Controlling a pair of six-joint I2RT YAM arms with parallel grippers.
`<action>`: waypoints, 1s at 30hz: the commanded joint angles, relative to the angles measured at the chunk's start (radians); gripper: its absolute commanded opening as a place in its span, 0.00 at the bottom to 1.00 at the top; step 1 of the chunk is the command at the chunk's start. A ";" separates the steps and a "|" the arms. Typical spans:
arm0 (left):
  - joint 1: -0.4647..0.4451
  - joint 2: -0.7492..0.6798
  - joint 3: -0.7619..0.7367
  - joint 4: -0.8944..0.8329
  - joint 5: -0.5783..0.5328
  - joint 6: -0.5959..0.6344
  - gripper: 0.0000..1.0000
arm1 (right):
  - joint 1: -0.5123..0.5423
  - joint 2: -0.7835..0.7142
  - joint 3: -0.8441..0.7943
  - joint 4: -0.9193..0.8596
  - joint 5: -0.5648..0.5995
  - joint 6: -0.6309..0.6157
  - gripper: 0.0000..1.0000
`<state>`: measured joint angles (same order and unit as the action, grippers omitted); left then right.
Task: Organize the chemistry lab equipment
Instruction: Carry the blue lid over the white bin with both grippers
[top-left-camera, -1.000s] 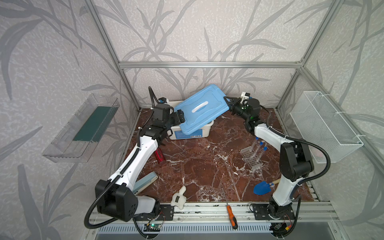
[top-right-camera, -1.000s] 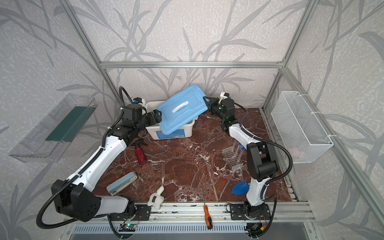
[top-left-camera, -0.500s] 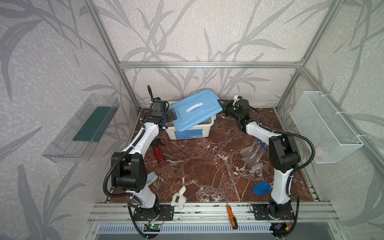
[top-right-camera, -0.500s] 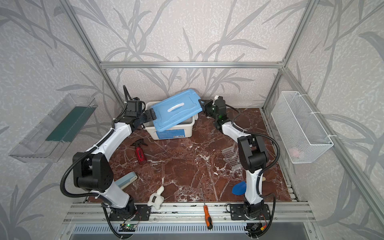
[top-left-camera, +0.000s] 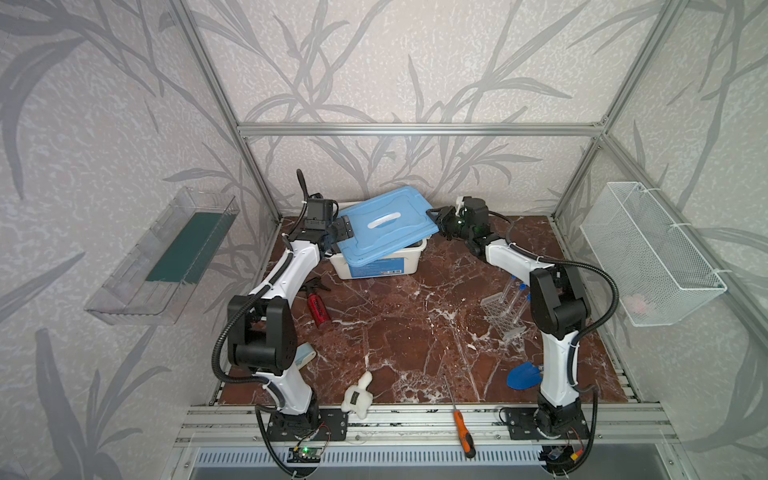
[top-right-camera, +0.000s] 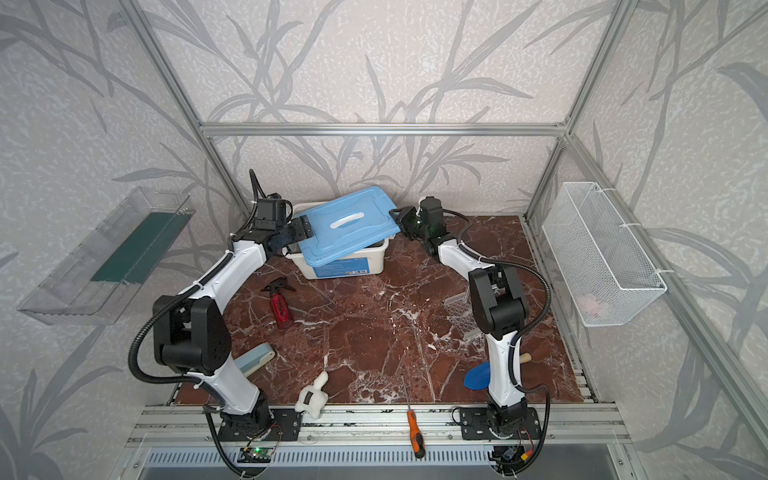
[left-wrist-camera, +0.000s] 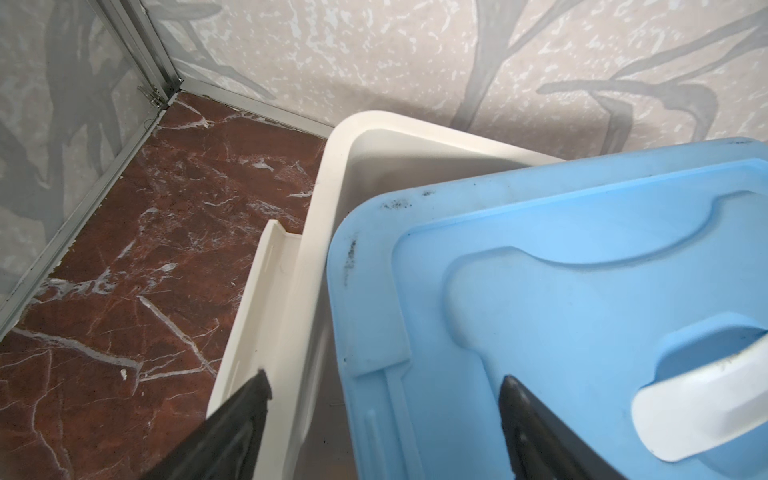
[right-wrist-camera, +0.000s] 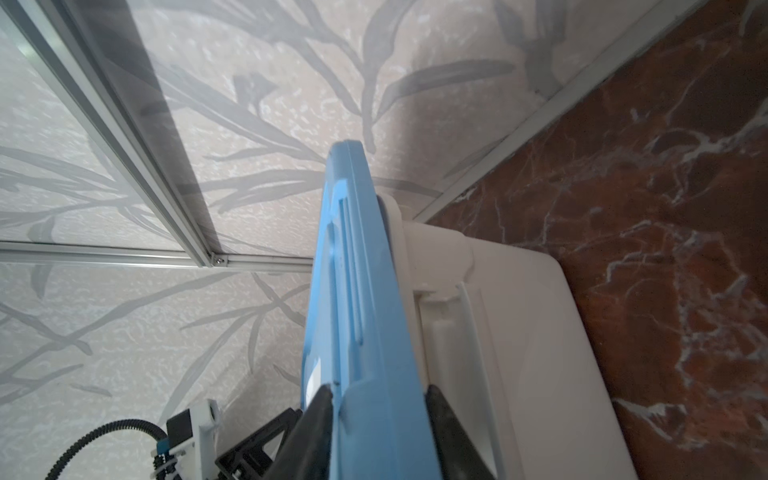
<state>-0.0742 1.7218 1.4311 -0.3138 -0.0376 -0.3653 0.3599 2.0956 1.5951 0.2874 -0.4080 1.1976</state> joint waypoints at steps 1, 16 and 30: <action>0.009 0.021 0.026 0.003 -0.027 0.000 0.82 | 0.008 0.027 0.074 -0.152 -0.090 -0.132 0.41; 0.011 0.007 0.033 -0.022 -0.014 -0.009 0.87 | 0.008 0.038 0.346 -0.747 -0.076 -0.590 0.68; 0.016 0.053 0.081 -0.047 0.009 -0.021 0.82 | 0.023 0.110 0.549 -1.070 -0.096 -0.809 0.97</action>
<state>-0.0635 1.7611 1.4895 -0.3305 -0.0250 -0.3786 0.3740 2.1838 2.1147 -0.7086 -0.4889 0.4370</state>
